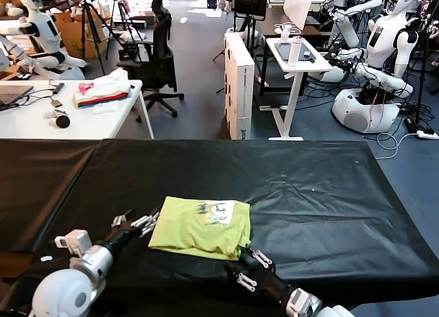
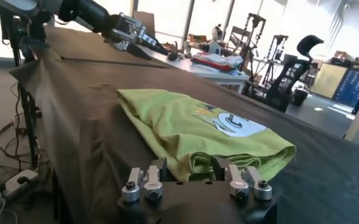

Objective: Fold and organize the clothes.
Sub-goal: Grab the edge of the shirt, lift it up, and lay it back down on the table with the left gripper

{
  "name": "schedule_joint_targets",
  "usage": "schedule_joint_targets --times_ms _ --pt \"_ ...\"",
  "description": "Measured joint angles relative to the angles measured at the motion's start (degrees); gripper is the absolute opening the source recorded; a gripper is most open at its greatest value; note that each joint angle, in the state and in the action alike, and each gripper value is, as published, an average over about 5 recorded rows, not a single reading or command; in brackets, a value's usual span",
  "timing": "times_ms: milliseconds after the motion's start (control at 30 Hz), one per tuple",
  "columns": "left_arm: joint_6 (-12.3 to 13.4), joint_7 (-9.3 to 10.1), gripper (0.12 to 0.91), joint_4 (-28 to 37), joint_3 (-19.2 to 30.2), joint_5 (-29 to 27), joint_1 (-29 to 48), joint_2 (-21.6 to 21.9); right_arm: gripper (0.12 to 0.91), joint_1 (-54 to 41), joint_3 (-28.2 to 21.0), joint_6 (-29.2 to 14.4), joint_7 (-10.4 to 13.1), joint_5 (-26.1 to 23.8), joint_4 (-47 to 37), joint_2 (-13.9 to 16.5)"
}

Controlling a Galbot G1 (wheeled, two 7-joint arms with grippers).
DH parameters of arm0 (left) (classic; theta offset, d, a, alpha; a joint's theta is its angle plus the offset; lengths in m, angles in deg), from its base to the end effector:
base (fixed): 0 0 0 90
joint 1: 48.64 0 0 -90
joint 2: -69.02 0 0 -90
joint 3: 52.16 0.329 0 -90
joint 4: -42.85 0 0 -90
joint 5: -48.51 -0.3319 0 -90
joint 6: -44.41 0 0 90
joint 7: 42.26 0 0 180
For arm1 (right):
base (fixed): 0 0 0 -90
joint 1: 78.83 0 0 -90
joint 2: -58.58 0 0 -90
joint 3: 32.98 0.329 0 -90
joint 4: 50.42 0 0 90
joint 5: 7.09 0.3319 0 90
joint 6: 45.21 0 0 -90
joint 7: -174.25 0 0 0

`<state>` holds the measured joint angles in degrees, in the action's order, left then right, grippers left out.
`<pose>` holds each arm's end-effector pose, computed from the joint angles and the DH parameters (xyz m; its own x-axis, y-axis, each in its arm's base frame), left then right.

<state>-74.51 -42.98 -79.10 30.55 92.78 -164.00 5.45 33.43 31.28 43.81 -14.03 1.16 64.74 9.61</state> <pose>0.2004 0.1003 -0.2294 -0.8900 0.2818 0.3584 0.1774 0.9382 -0.2973 0.1643 -0.0249 -0.3129 -0.6805 -0.6817 0.2685 -0.7322 0.6463 -0.2148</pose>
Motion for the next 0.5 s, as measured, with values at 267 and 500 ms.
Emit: schedule_joint_targets --times_ms 267,500 --pt "0.12 -0.12 0.907 -0.10 -0.04 -0.10 -0.36 -0.03 0.154 1.14 0.83 -0.26 0.18 0.56 0.23 -0.24" --pt "0.23 -0.21 0.907 0.00 -0.09 -0.13 -0.38 -0.26 0.138 2.51 2.47 -0.51 0.73 2.51 1.03 0.93"
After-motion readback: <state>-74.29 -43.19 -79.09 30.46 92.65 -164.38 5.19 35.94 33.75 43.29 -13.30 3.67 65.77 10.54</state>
